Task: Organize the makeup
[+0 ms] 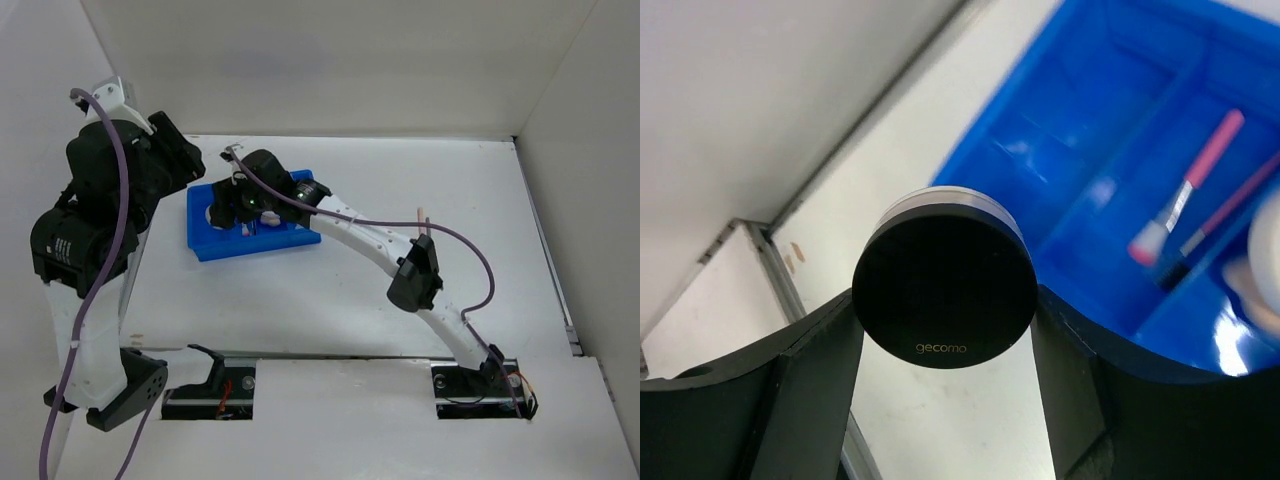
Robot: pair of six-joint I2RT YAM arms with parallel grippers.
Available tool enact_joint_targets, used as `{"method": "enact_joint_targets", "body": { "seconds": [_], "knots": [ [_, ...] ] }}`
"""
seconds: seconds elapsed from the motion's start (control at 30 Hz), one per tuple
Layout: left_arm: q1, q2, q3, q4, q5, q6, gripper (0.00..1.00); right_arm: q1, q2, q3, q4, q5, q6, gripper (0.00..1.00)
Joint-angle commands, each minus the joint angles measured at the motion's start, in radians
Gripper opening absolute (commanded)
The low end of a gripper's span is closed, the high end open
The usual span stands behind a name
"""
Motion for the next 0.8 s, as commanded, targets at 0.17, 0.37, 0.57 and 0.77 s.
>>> {"method": "enact_joint_targets", "body": {
  "seconds": [0.17,0.37,0.57,0.77],
  "knots": [
    [0.003,-0.003,-0.035,0.033,0.064,0.009,0.49,0.012,0.105,0.118,0.366,-0.07,-0.035,0.38],
    [0.003,-0.003,-0.055,0.033,0.064,0.0,0.49,0.012,0.2,0.188,0.5,-0.07,-0.025,0.38],
    [0.003,-0.012,-0.099,0.033,0.073,-0.009,0.49,0.021,0.246,0.198,0.56,-0.048,-0.016,0.38],
    [0.003,-0.021,-0.121,0.033,0.073,-0.009,0.49,0.021,0.292,0.186,0.578,-0.039,-0.005,0.37]
  ]
}}
